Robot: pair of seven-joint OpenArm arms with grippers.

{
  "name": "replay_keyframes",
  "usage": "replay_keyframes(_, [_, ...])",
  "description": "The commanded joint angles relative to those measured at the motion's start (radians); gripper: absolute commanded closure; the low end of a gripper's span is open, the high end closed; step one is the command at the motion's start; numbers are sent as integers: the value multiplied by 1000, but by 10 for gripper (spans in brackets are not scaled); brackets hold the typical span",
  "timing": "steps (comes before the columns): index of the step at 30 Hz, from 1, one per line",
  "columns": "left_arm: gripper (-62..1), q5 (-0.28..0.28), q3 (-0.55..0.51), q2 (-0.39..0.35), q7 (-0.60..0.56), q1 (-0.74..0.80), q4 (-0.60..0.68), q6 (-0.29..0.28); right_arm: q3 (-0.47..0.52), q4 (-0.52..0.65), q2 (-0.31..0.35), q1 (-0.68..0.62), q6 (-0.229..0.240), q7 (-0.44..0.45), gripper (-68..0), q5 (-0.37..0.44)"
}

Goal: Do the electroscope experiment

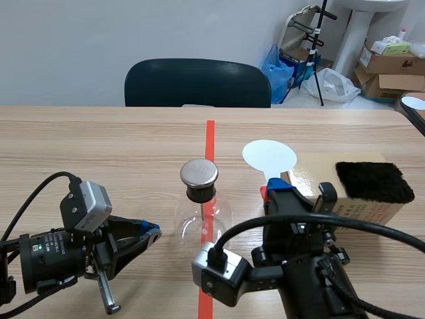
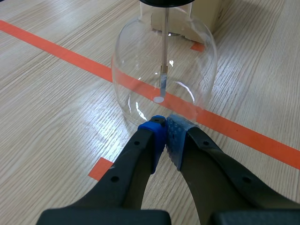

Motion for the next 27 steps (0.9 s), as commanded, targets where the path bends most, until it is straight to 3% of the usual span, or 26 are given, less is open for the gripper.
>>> replay_keyframes(1, [-29, -7, -3, 2, -10, -6, 20, -5, 6, 4, 0, 15, -13, 0, -8, -1])
replay_keyframes(27, [-29, -7, -3, 3, -10, -6, 20, -5, 6, 4, 0, 26, -9, 4, -8, -1])
